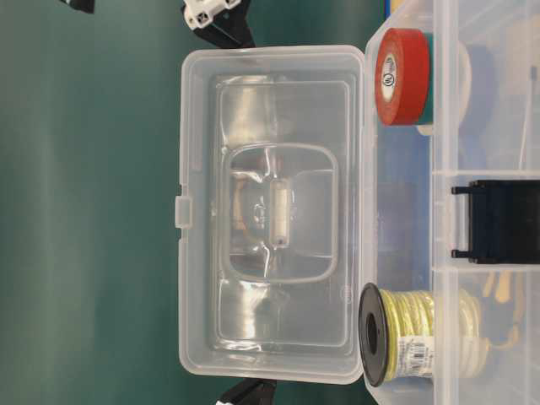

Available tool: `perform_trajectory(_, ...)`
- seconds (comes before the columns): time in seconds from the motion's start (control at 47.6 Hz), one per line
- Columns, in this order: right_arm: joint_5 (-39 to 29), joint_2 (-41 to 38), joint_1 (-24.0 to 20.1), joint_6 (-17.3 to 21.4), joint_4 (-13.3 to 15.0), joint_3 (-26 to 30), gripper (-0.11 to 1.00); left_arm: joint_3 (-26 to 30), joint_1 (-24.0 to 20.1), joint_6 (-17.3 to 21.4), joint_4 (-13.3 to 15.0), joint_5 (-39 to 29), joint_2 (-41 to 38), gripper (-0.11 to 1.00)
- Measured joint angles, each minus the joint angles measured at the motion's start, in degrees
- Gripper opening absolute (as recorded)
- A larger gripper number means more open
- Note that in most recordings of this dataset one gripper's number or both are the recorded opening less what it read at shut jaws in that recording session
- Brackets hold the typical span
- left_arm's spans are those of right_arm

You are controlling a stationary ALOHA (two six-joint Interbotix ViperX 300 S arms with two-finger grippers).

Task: Open the tool box with both arms.
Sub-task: 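Push the lid fully back with both grippers behind the box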

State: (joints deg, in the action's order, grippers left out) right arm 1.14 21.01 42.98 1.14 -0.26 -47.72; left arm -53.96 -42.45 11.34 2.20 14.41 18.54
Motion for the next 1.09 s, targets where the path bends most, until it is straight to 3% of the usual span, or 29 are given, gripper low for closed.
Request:
perform_trajectory(0.441,-0.70,2.29,1.23,0.00,0.00,-1.23,0.85,0.09,-1.58,0.26,-0.18,-1.67,1.67,0.92)
perform_trajectory(0.778,-3.60,10.28,3.78,0.09,0.00,-5.98,0.85,-5.10,-3.96,0.97,-0.09,-3.34,9.05,0.92)
perform_trajectory(0.967,-4.22,12.30,3.78,0.53,-0.09,-6.86,0.85,-6.33,-3.87,0.35,-0.18,-3.52,11.25,0.92)
perform_trajectory(1.093,-4.22,12.30,1.49,0.88,-0.18,-6.86,0.85,-6.42,-1.41,-0.53,-0.18,-4.22,11.34,0.92)
